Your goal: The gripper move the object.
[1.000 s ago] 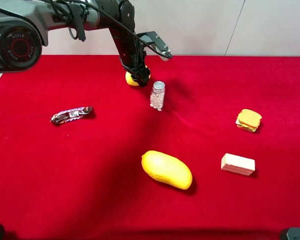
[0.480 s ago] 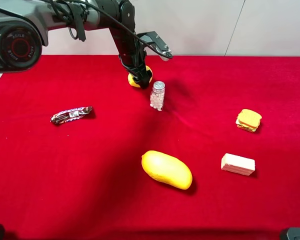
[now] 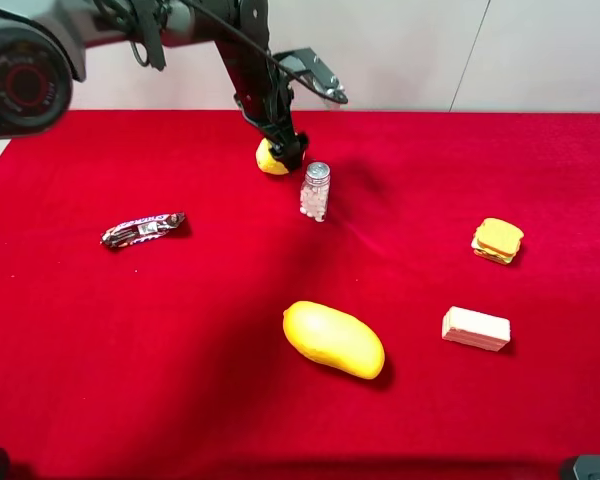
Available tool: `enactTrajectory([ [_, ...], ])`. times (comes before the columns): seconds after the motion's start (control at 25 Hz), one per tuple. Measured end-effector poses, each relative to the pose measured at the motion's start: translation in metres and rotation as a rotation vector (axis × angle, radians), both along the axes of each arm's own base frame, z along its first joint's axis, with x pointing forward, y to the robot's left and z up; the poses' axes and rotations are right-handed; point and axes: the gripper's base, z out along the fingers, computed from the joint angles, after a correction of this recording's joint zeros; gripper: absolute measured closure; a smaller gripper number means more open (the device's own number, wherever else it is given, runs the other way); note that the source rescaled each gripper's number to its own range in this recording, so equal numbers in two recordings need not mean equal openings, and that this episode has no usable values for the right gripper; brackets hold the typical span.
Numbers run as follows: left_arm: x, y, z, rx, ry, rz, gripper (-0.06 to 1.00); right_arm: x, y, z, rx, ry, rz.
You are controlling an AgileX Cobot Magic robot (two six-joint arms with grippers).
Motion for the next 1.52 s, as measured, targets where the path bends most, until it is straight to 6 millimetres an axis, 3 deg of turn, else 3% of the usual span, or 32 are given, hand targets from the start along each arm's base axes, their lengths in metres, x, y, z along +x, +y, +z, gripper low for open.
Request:
enactTrajectory([
  [0.32,-0.012,0.011,0.052,0.048,0.015,0.012,-0.02,0.000,0.000,0.000,0.000,-0.001,0.000],
  [0.56,-0.034,0.022,0.091,0.086,0.123,0.082,-0.02,0.000,0.000,0.000,0.000,-0.001,0.000],
  [0.76,-0.050,0.024,0.126,0.047,0.087,0.120,-0.02,0.000,0.000,0.000,0.000,-0.001,0.000],
  [1.0,-0.089,0.039,0.142,0.068,0.134,0.137,-0.02,0.000,0.000,0.000,0.000,-0.001,0.000],
  [1.52,-0.191,0.108,0.158,0.155,0.190,0.318,-0.02,0.000,0.000,0.000,0.000,0.000,0.000],
])
